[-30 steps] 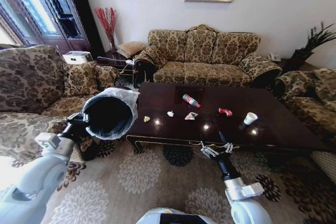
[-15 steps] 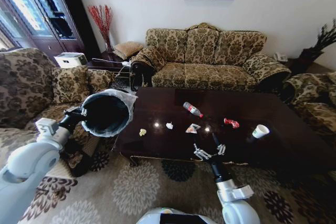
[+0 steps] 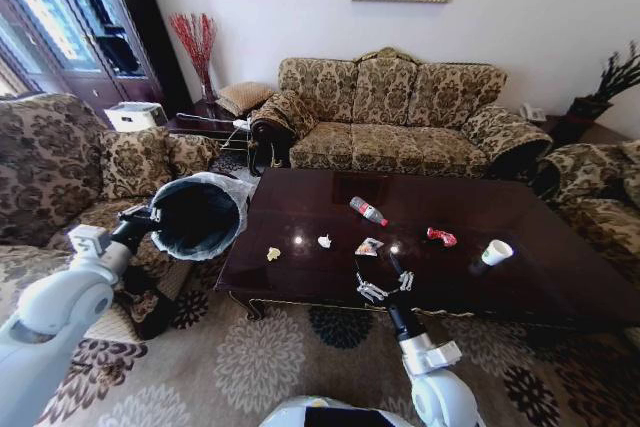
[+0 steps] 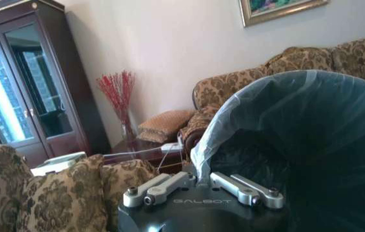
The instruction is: Move to the front of the table and place the trash on the table into the trash bin.
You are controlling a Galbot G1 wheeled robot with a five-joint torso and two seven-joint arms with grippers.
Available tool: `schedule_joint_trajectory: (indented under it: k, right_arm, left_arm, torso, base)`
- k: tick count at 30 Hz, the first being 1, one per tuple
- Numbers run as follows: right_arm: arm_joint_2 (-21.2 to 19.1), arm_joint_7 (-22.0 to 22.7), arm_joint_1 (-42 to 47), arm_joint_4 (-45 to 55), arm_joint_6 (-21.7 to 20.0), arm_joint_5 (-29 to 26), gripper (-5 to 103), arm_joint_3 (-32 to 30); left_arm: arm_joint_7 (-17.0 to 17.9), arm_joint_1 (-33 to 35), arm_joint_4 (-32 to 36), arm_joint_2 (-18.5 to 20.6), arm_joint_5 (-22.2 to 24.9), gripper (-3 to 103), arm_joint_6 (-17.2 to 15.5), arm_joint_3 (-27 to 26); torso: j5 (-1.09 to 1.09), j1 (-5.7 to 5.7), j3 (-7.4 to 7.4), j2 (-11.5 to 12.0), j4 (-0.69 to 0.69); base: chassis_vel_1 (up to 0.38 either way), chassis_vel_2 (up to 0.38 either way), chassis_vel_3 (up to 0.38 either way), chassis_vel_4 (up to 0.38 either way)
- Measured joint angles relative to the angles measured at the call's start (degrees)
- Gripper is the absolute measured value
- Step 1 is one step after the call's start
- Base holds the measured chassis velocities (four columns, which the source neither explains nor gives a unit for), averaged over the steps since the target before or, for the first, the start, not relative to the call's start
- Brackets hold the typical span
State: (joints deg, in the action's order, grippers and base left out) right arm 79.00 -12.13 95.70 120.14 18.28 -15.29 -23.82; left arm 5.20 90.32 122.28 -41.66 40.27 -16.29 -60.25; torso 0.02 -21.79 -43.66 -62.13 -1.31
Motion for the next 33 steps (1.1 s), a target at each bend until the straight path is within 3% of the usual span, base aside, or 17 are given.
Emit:
schedule_joint_trajectory:
  k: [9,16,20,24,29,33]
  right_arm:
    - [0.1,0.2,0.7,0.0,0.5,0.1,100,-0.1]
    - [-0.1,2.9,-1.1,-1.2,-0.5,0.6,100,1.7]
    - [-1.5,8.1,-6.4,-4.1,-4.6,0.5,100,5.7]
    - [-3.0,12.3,-12.9,-8.4,-9.5,-1.1,100,10.2]
    - [-3.6,13.5,-16.7,-13.0,-12.4,-2.4,100,14.0]
    - [-3.4,13.5,-20.3,-18.5,-13.7,-1.5,100,17.8]
  left_arm:
    - [-0.2,0.3,0.7,-0.3,0.0,0,0.0,0.0]
    - [0.0,-0.2,0.2,-0.2,0.4,0,0.9,0.2]
    - [0.4,-0.6,-0.2,0.2,0.9,0,1.1,0.2]
    - [0.4,0.0,0.4,0.4,1.0,0,1.1,0.6]
    - [0.3,0.1,0.6,0.7,1.1,0,1.0,1.2]
    - [0.3,0.3,0.8,0.8,1.1,0,0.6,1.4]
  torso:
    - [-0.03,0.03,0.01,0.0,-0.05]
    - [-0.09,0.04,0.01,0.0,-0.03]
    - [-0.04,0.05,0.02,0.0,-0.1]
    - [0.05,0.02,0.0,0.0,-0.01]
    - [-0.01,-0.01,-0.01,0.0,0.03]
    - [-0.07,0.03,0.0,0.0,-0.06]
  base:
    - [0.133,0.133,-0.125,-0.144]
    - [0.199,0.197,-0.192,-0.155]
    - [0.037,0.032,-0.034,-0.028]
    - [-0.019,-0.017,0.01,0.006]
    - [-0.045,-0.031,0.026,0.009]
    - [0.0,0.0,0.0,0.0]
